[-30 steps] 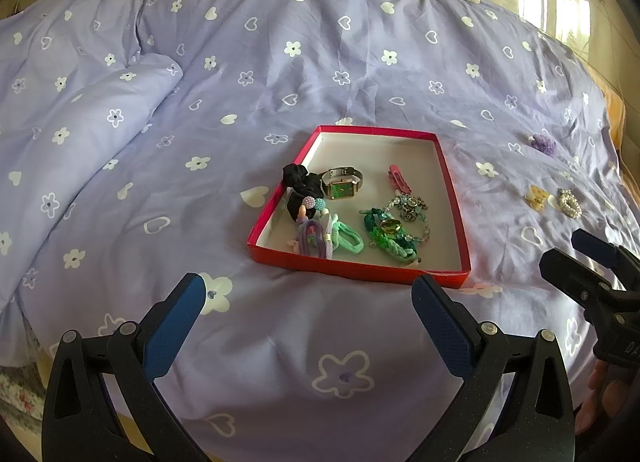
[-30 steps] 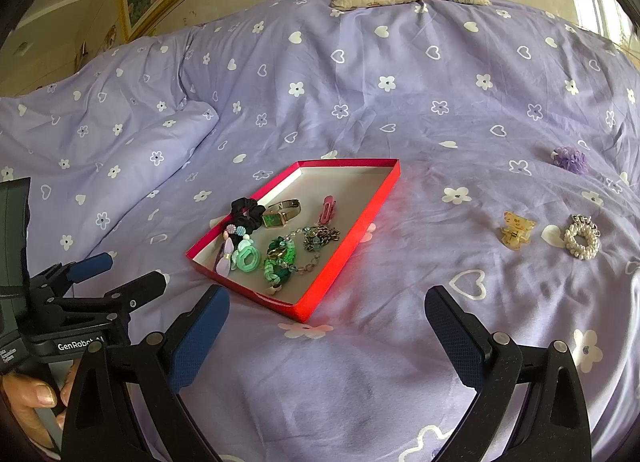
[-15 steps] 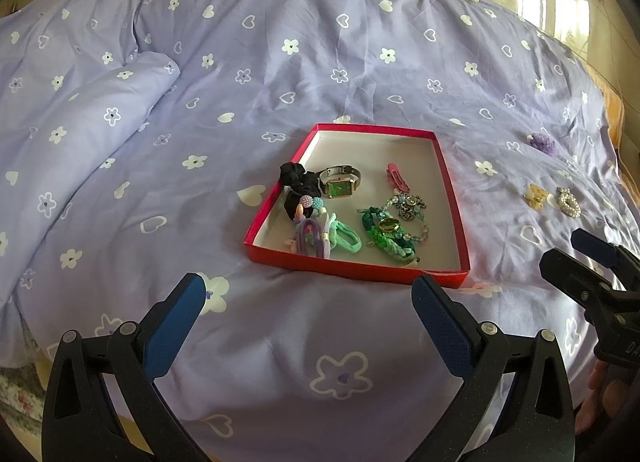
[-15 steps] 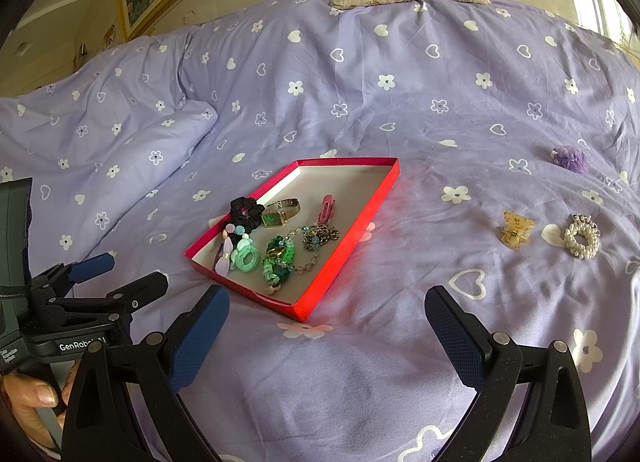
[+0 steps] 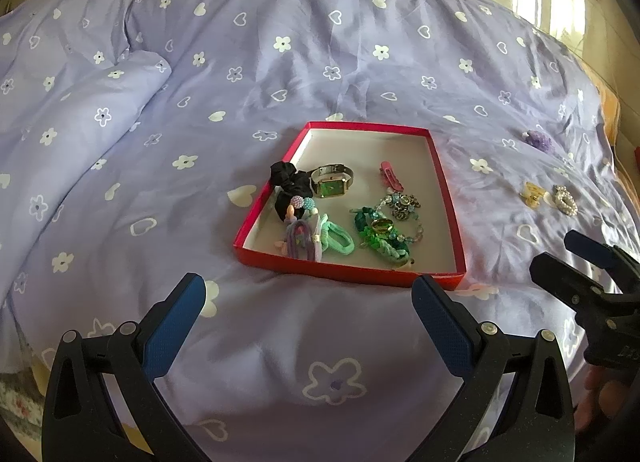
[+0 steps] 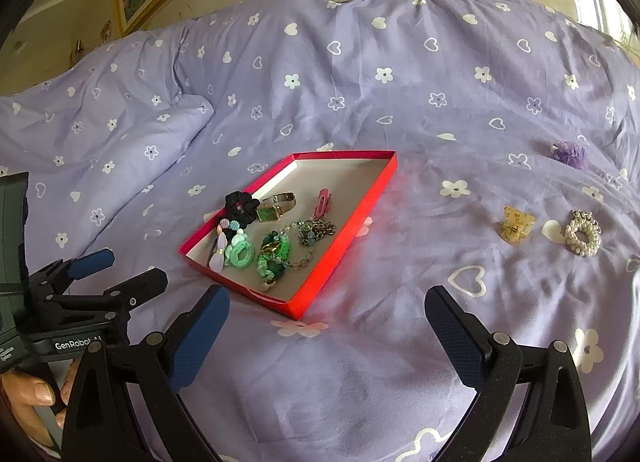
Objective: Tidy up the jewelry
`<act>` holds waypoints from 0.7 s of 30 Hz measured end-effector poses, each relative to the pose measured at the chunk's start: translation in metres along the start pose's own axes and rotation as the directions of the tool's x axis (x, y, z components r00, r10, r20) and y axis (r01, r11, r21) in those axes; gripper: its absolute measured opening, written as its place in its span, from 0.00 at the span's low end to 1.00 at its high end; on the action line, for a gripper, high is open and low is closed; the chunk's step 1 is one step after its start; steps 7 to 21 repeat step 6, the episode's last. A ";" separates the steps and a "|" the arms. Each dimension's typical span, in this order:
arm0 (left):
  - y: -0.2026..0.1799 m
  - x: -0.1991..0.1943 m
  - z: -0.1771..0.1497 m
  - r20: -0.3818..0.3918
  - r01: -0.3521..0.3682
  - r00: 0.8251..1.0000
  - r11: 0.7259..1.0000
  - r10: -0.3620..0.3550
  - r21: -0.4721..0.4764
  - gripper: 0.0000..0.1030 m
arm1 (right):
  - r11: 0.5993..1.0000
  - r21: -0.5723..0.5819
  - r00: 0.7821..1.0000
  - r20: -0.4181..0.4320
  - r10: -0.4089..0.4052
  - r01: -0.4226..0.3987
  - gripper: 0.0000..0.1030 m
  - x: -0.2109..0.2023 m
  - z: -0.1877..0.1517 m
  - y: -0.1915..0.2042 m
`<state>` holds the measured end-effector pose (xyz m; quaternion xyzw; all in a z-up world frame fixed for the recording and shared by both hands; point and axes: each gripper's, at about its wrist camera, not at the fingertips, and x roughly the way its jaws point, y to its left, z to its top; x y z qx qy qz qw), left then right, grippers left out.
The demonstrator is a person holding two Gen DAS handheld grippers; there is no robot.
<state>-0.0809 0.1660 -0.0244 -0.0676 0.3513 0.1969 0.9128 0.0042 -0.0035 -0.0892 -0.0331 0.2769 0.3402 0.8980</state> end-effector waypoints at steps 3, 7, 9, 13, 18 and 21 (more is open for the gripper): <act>0.002 0.001 0.002 -0.002 0.009 1.000 1.000 -0.009 -0.005 1.00 | 1.000 -0.001 1.000 -0.004 0.000 0.000 0.97 0.002 0.001 -0.001; 0.005 0.002 0.005 -0.003 0.020 1.000 1.000 -0.020 -0.012 1.00 | 1.000 0.001 1.000 -0.007 0.001 -0.001 0.97 0.004 0.002 -0.001; 0.005 0.002 0.005 -0.003 0.020 1.000 1.000 -0.020 -0.012 1.00 | 1.000 0.001 1.000 -0.007 0.001 -0.001 0.97 0.004 0.002 -0.001; 0.005 0.002 0.005 -0.003 0.020 1.000 1.000 -0.020 -0.012 1.00 | 1.000 0.001 1.000 -0.007 0.001 -0.001 0.97 0.004 0.002 -0.001; 0.005 0.002 0.005 -0.003 0.020 1.000 1.000 -0.020 -0.012 1.00 | 1.000 0.001 1.000 -0.007 0.001 -0.001 0.97 0.004 0.002 -0.001; 0.005 0.002 0.005 -0.003 0.020 1.000 1.000 -0.020 -0.012 1.00 | 1.000 0.001 1.000 -0.007 0.001 -0.001 0.97 0.004 0.002 -0.001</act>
